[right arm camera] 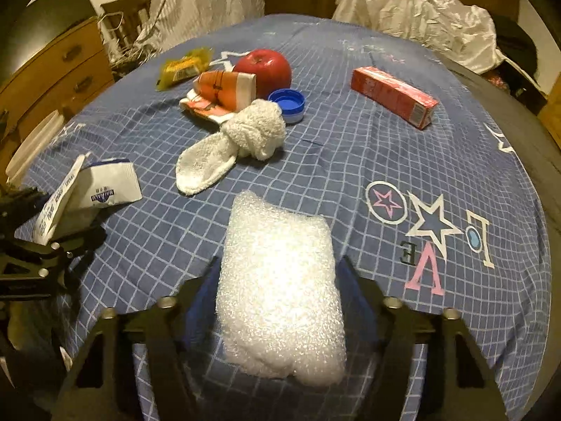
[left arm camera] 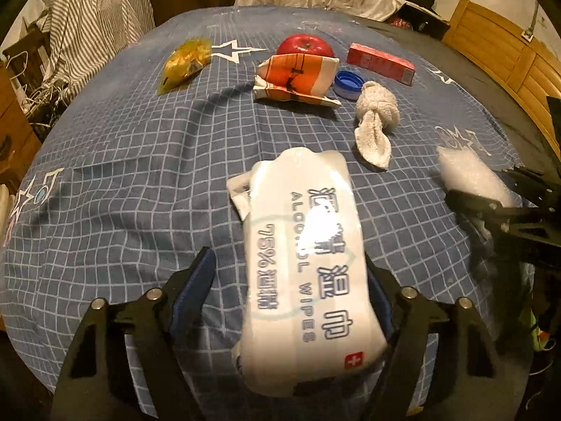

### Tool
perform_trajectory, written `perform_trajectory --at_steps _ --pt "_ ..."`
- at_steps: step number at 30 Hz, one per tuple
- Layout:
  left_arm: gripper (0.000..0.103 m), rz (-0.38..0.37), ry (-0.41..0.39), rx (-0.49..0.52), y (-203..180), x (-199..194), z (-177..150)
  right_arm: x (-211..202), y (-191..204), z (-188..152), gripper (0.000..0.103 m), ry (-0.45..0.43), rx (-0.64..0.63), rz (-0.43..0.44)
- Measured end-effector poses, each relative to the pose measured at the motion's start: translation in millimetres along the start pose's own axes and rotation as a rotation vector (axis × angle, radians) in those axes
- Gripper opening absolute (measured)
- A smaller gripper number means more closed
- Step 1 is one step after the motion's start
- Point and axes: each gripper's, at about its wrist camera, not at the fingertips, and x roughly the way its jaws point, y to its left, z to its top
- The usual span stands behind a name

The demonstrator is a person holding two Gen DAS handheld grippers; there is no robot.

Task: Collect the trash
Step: 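Lift and carry the wipes pack and bubble wrap with both tools to the bucket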

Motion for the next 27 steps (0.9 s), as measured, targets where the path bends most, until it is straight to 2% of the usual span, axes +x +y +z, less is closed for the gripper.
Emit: perform_trajectory --at_steps 3,7,14,21,27 --pt "0.050 0.004 -0.021 -0.007 -1.8 -0.6 1.7 -3.2 0.2 -6.0 0.052 -0.037 0.027 -0.017" --pt "0.042 0.004 -0.046 -0.026 0.0 -6.1 1.5 -13.3 7.4 -12.8 0.052 -0.098 0.045 -0.029" --pt "0.041 0.006 -0.161 -0.018 -3.9 -37.8 0.1 -57.8 23.5 -20.2 0.051 -0.276 0.084 -0.048" --pt "0.041 0.053 -0.360 -0.012 -8.1 -96.7 -1.2 -122.2 43.2 -32.3 0.052 -0.473 0.115 -0.080" --pt "0.041 0.074 -0.493 -0.010 -15.6 -128.4 -7.9 -171.7 62.7 -47.8 0.052 -0.630 0.105 -0.105"
